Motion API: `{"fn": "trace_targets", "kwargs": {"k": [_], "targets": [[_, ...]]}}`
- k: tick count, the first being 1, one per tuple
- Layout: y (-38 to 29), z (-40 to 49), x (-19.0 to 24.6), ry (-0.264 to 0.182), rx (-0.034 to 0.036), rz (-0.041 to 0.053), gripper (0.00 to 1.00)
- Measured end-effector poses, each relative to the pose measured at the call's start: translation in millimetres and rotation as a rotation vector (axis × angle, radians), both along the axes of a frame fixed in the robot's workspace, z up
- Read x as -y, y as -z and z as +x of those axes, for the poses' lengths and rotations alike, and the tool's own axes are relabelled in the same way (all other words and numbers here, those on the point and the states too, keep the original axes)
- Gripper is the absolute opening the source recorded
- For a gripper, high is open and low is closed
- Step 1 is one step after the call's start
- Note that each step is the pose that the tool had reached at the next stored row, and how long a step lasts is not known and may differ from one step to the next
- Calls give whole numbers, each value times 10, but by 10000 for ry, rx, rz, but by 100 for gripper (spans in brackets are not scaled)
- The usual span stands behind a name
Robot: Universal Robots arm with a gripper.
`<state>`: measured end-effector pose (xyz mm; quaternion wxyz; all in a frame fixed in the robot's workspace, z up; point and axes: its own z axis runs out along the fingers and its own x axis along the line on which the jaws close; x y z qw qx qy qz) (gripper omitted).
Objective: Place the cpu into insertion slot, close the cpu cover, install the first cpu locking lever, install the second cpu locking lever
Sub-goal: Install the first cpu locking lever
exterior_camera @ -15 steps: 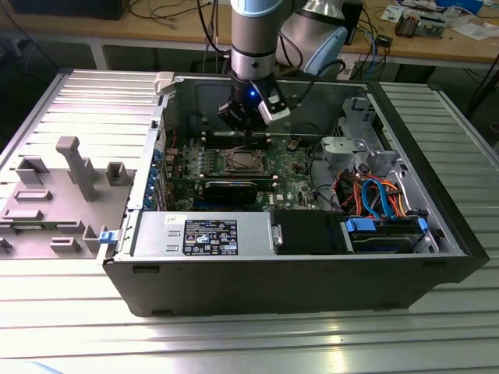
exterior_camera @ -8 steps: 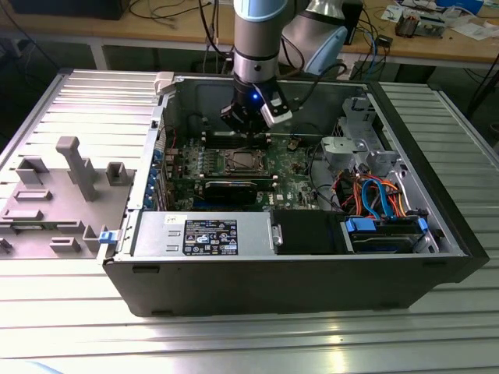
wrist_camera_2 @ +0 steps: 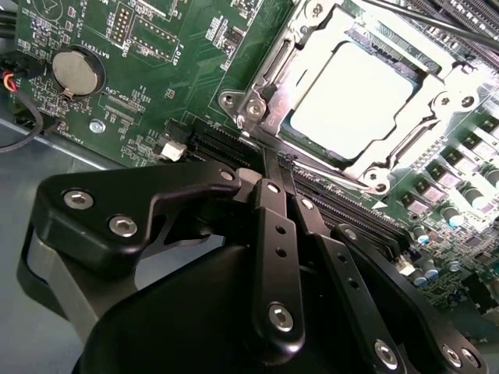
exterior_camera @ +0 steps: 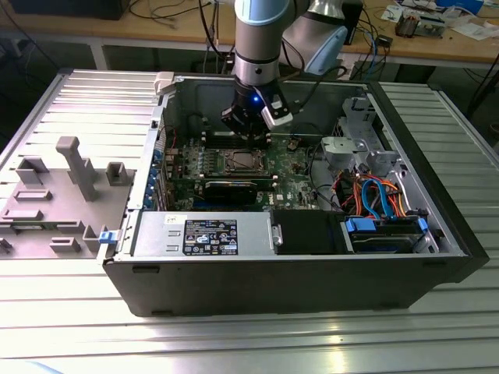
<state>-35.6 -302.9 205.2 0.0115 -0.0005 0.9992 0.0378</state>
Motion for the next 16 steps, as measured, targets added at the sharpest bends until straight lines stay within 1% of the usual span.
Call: {"fn": "trace_targets", "kwargs": {"k": [13, 16], "targets": [[-13, 1, 0, 0, 2, 3, 11], [-7, 2, 0, -2, -1, -31, 11]]}}
